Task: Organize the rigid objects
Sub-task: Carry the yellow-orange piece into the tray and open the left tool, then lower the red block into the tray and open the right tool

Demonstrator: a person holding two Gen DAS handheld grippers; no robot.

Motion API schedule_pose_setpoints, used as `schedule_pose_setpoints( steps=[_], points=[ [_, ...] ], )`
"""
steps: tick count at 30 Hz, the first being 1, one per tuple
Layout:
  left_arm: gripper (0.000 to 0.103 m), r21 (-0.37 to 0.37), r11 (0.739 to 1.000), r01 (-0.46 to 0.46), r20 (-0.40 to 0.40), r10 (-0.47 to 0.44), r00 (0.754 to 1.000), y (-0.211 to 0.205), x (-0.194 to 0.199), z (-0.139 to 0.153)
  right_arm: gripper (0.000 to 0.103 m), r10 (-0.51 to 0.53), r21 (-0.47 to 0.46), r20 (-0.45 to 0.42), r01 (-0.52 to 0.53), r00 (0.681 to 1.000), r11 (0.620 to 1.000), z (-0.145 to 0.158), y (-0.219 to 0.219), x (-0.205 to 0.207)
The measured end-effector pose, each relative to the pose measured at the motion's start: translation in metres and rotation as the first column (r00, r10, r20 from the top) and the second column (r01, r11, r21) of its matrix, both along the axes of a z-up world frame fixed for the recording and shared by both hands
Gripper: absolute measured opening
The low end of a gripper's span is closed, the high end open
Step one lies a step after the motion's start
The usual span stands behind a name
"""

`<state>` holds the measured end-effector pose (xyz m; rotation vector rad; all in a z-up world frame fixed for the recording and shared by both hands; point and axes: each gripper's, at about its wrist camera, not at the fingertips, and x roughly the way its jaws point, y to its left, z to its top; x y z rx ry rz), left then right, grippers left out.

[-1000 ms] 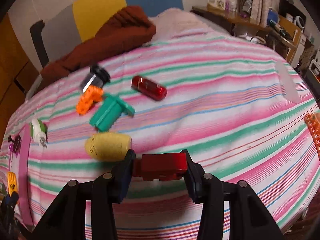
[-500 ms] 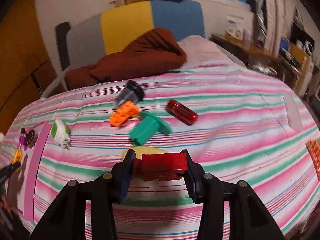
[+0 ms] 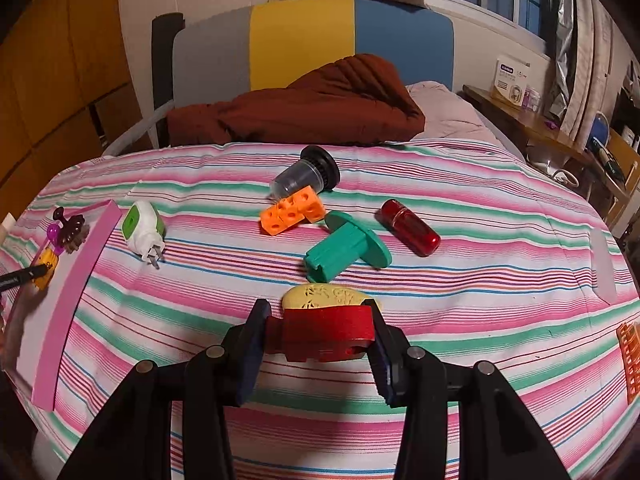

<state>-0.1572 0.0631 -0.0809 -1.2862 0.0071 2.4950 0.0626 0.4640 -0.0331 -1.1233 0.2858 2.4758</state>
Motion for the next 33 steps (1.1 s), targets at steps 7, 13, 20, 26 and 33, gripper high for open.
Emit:
schedule_pose_setpoints(
  steps=[7,13,20,26,33],
  points=[
    [0.091,0.144,0.988,-0.058,-0.063,0.068,0.996,-0.023,0.05,0.01,0.046,0.022,0.007,-0.043,-0.021,0.999,1.0,0.006,-0.004,0.002],
    [0.096,0.181,0.983,-0.03,-0.117,0.052,0.992,-0.024,0.09,0.018,0.046,0.081,-0.003,-0.039,-0.081,0.996,0.997,0.005,-0.024,-0.006],
    [0.098,0.145,0.989,0.033,-0.192,-0.005,0.981,-0.019,0.119,0.028,0.046,0.18,-0.112,-0.089,-0.19,0.98,0.976,0.004,-0.07,-0.034],
    [0.099,0.131,0.99,0.058,-0.204,-0.03,0.978,-0.022,0.133,0.026,0.046,0.317,-0.104,-0.108,-0.328,0.942,0.939,0.011,-0.128,-0.063],
    [0.099,0.122,0.991,0.055,-0.211,-0.028,0.977,-0.028,0.139,0.024,0.046,0.435,-0.089,-0.077,-0.441,0.897,0.893,0.014,-0.186,-0.104]
  ],
)
